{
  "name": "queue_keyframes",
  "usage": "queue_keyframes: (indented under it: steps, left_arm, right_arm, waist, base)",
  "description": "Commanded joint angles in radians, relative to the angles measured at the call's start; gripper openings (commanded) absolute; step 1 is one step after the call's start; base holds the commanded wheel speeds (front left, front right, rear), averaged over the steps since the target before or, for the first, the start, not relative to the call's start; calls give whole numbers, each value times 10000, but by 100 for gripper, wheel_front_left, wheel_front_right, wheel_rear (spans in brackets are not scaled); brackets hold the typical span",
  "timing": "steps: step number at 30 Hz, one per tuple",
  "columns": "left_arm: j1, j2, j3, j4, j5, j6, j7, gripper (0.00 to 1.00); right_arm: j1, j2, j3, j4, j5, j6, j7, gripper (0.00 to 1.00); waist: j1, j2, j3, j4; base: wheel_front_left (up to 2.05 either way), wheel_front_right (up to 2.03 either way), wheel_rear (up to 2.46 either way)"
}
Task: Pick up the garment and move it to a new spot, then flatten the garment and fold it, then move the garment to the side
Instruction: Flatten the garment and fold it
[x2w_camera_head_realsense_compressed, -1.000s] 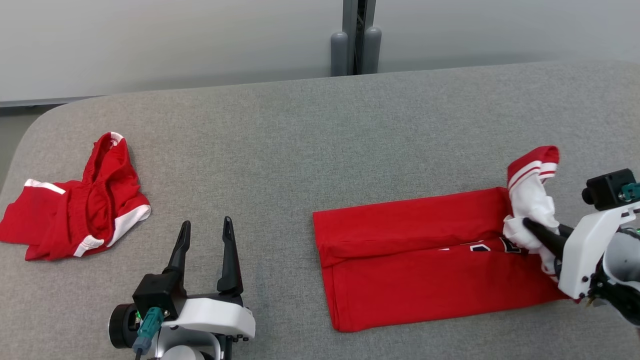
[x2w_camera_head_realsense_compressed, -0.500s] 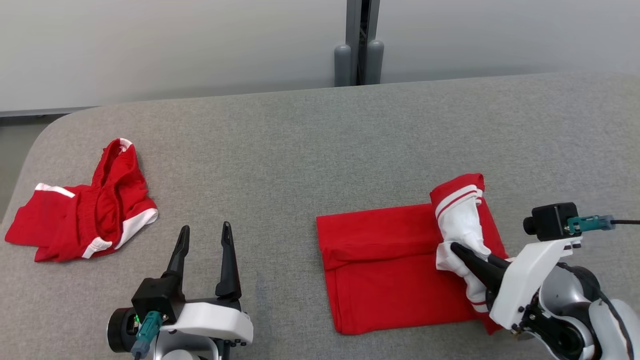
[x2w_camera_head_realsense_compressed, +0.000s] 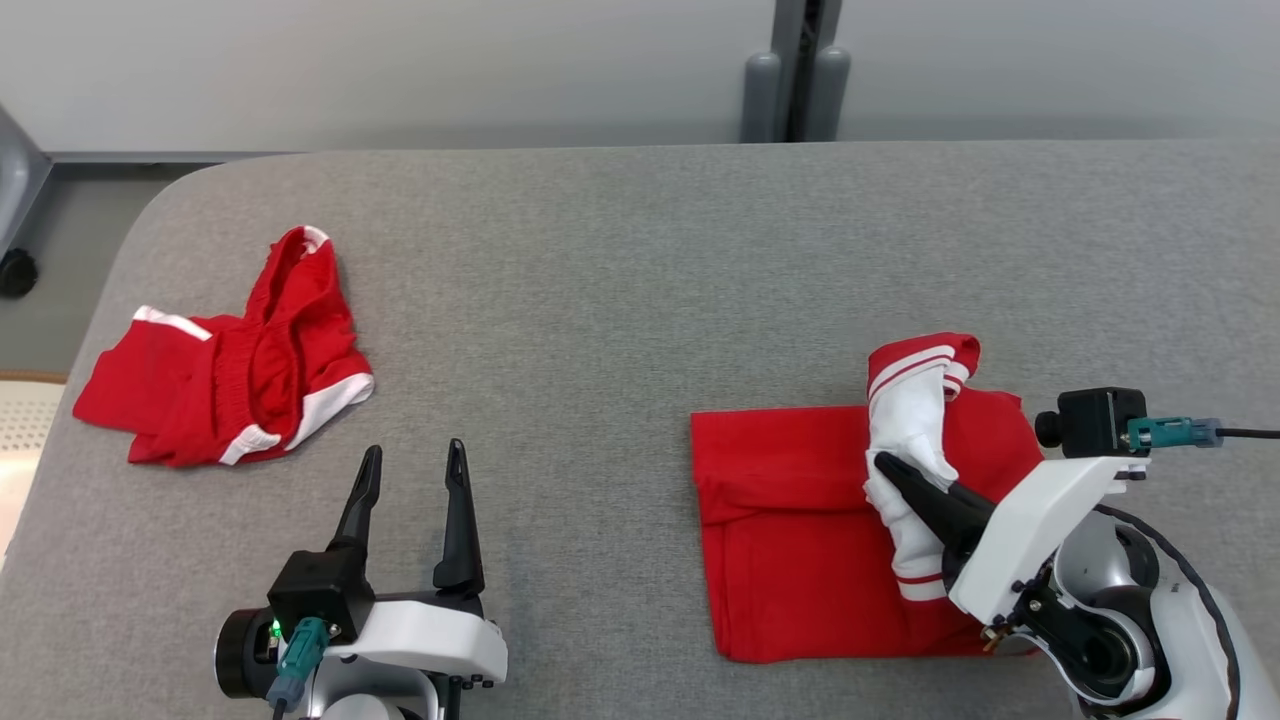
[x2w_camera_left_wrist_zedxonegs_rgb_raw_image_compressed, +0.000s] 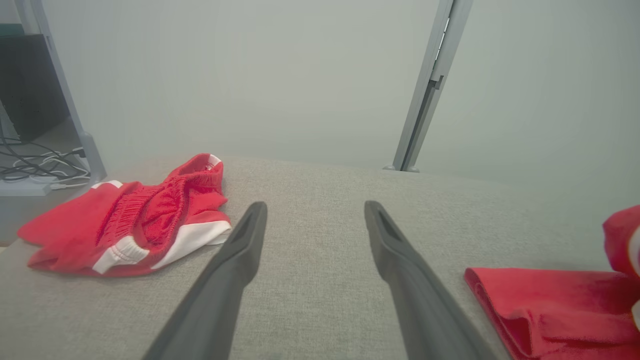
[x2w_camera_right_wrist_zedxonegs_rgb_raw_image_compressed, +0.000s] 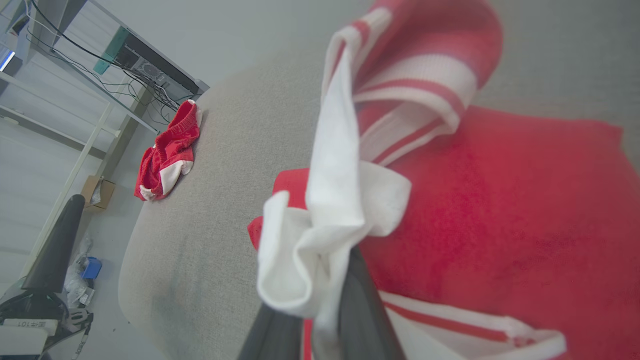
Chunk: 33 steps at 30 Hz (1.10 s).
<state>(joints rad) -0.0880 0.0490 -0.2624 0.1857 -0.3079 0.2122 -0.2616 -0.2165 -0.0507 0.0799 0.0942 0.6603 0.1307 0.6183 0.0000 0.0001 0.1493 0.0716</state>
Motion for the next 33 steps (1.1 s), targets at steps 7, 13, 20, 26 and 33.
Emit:
queue_keyframes:
  steps: [7,13,20,26,33]
  left_arm:
    - [-38,34,-63,19,-15,-13,-40,100]
    - [50,34,-181,-38,-174,98,-40,100]
    - [114,34,-283,-59,-247,139,-40,100]
    - [153,34,-348,-60,-274,154,-40,100]
    - [156,34,-348,-13,-251,100,-40,100]
  right_arm:
    - [-150,-23,519,298,515,0,-380,0]
    - [-3,-22,829,593,336,0,-485,0]
    - [-77,-19,1030,1069,70,0,-672,0]
    - [-237,-20,955,1398,56,0,-1080,26]
    - [-424,-22,968,1666,307,0,-1473,100]
  waist:
    - [0,-1,96,518]
    - [0,-1,35,808]
    - [0,-1,11,1070]
    - [0,-1,29,1242]
    - [0,-1,-14,1350]
  base:
    - [0,0,0]
    - [0,0,0]
    - [0,0,0]
    - [0,0,0]
    - [0,0,0]
